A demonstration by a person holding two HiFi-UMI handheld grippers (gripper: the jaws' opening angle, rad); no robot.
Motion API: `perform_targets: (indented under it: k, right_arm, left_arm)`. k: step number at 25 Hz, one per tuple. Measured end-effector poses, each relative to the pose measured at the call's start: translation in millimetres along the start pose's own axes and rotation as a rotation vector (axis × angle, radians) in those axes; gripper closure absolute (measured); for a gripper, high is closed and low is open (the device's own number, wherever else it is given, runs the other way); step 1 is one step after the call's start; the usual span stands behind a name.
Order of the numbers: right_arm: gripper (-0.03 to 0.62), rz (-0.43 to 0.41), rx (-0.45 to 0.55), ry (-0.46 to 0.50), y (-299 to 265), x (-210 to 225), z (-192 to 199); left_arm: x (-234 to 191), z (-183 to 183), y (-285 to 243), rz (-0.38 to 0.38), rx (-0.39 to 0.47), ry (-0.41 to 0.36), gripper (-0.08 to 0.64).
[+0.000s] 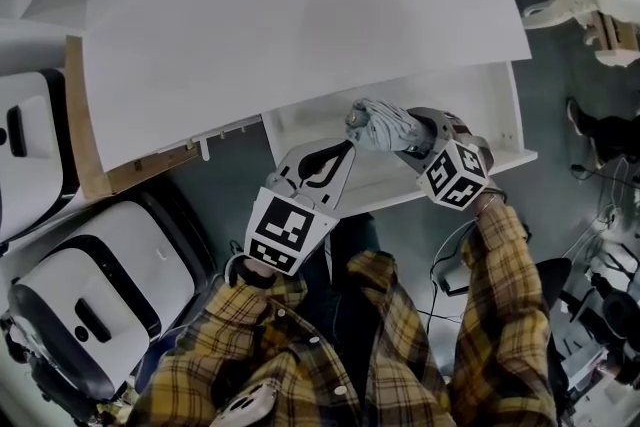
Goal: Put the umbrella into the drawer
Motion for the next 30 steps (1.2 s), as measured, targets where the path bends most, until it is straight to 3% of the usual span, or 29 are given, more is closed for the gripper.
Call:
perform_targets:
  k: [14, 21, 30]
  right_arm:
    - [0.305, -0.096, -0.127, -0.036, -36, 1, 26]
    - [0.304, -0.165, -0.301, 0.131, -59, -18, 35]
    - [0.301, -0.211, -0.284, 0.13, -63, -18, 39]
  left_arm:
    - [6, 13, -11, 0.017, -0.047, 0.012, 0.541]
    - [10, 16, -19, 0.033, -0.057, 0.014, 0.541]
    - [5, 21, -18, 0.026, -0.071, 0.033, 0.541]
Point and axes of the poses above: the fingertips, and each gripper's own axes: y backward along the fingers, x to its right, z out of its underside, the point moved 9 cm from there along y, backward along the fingers, and after that the axes turned 4 degrees about -z, right-handed, at the moved point
